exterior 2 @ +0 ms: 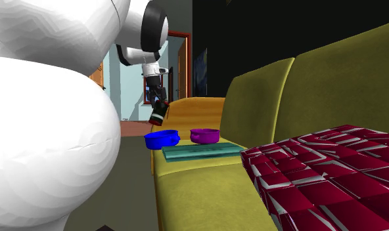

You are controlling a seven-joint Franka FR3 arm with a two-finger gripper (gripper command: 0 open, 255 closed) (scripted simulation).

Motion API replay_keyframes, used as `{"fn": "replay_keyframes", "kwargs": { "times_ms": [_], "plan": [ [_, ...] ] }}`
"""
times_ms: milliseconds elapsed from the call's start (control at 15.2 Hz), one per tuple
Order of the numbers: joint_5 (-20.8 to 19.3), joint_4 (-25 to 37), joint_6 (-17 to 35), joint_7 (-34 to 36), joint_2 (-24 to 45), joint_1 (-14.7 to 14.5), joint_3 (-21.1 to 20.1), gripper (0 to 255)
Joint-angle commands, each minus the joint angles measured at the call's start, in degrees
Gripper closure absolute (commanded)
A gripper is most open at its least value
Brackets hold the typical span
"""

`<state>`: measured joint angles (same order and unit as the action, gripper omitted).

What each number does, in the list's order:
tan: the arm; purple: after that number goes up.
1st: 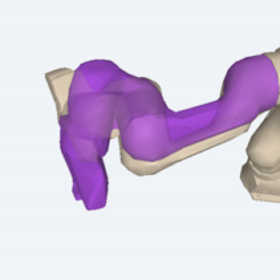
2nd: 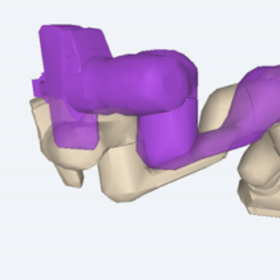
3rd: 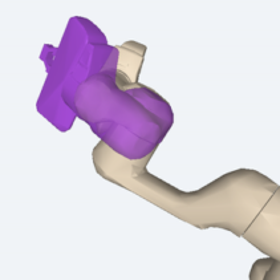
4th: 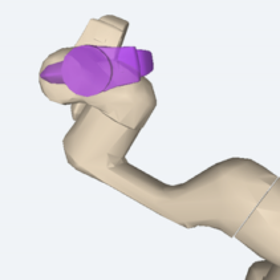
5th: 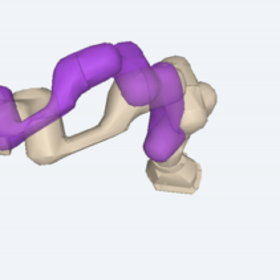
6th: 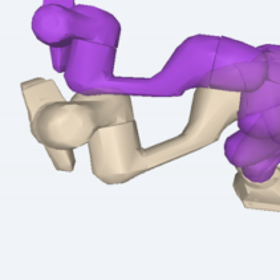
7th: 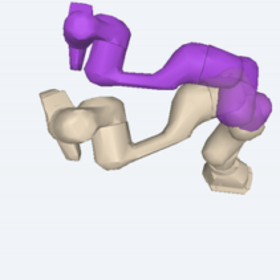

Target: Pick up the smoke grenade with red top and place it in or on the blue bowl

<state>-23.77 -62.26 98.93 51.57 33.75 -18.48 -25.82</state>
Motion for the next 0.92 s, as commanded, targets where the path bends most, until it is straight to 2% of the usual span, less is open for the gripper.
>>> {"fn": "replay_keyframes", "kwargs": {
  "times_ms": [0, 330, 858],
  "plan": [
    [0.1, -2.6, 2.0, 0.5, -0.6, 0.6, -0.1, 255],
    [-0.1, -7.8, 6.6, 1.5, -1.0, 1.5, 0.0, 255],
    [-0.1, -7.8, 6.6, 1.5, -1.0, 1.5, 0.0, 255]
  ]
}}
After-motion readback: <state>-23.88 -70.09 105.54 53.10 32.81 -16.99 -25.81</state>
